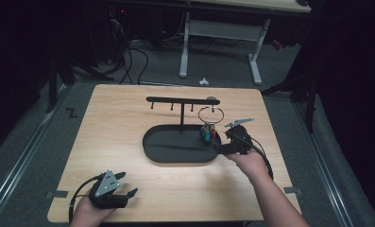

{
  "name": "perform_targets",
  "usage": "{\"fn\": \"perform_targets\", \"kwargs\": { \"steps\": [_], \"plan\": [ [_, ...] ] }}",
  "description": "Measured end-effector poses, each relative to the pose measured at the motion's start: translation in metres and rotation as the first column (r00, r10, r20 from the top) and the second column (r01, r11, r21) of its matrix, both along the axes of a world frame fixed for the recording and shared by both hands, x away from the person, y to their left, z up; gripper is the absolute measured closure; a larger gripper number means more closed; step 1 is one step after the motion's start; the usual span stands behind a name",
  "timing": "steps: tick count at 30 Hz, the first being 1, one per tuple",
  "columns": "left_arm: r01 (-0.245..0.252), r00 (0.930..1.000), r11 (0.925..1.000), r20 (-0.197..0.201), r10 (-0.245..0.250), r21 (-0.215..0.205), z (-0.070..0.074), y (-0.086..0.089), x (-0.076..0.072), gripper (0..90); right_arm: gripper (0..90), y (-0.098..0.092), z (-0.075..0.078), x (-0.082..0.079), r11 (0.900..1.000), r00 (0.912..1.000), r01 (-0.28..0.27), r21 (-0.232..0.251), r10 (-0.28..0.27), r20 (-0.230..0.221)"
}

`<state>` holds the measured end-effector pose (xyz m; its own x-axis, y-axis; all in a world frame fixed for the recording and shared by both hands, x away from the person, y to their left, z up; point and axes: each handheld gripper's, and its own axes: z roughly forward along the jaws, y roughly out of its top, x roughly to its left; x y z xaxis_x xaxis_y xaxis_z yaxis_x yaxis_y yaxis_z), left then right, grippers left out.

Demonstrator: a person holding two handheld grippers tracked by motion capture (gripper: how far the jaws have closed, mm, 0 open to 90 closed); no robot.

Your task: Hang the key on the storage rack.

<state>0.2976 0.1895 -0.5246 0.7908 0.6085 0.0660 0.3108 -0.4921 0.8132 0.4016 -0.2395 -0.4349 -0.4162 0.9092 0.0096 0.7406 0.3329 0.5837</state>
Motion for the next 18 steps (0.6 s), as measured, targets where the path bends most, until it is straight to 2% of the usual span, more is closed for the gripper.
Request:
{"fn": "perform_targets", "kwargs": {
  "steps": [2, 4, 9, 11, 13, 16, 18],
  "plan": [
    [0.002, 1.0, 0.9999, 0.0, -0.002, 0.01, -0.001, 0.0, 0.0, 26.3, 17.8, -0.001, -0.005, -0.006, 1.0, 0.9997, -0.004, 0.01, 0.003, 0.023],
    [-0.001, 1.0, 0.9999, 0.001, 0.001, 0.016, -0.001, -0.001, 0.0, 25.5, 16.9, -0.002, -0.009, -0.013, 1.0, 0.9983, -0.007, -0.002, 0.007, 0.058],
    [-0.016, 0.9999, 0.9999, 0.005, 0.016, 0.001, 0.0, 0.001, 0.0, 23.5, 15.1, -0.003, -0.021, -0.031, 1.0, 0.9909, 0.01, 0.004, -0.011, 0.134],
    [-0.024, 0.9997, 0.9997, 0.004, 0.024, -0.005, 0.001, 0.001, 0.001, 22.6, 14.0, -0.005, -0.028, -0.038, 1.0, 0.9885, 0.013, 0.016, -0.015, 0.15],
    [-0.034, 0.9994, 0.9992, 0.003, 0.034, -0.019, 0.001, 0.002, 0.001, 21.6, 14.0, -0.008, -0.036, -0.045, 0.999, 0.984, 0.022, 0.032, -0.028, 0.176],
    [-0.04, 0.9992, 0.9991, -0.003, 0.04, -0.016, 0.0, 0.002, 0.001, 20.3, 14.2, -0.011, -0.048, -0.052, 0.999, 0.9747, 0.033, 0.03, -0.039, 0.22],
    [-0.049, 0.9988, 0.9985, 0.004, 0.049, -0.025, 0.001, 0.001, 0.0, 19.0, 14.2, -0.014, -0.055, -0.054, 0.998, 0.9745, 0.042, 0.038, -0.049, 0.219]
  ]
}}
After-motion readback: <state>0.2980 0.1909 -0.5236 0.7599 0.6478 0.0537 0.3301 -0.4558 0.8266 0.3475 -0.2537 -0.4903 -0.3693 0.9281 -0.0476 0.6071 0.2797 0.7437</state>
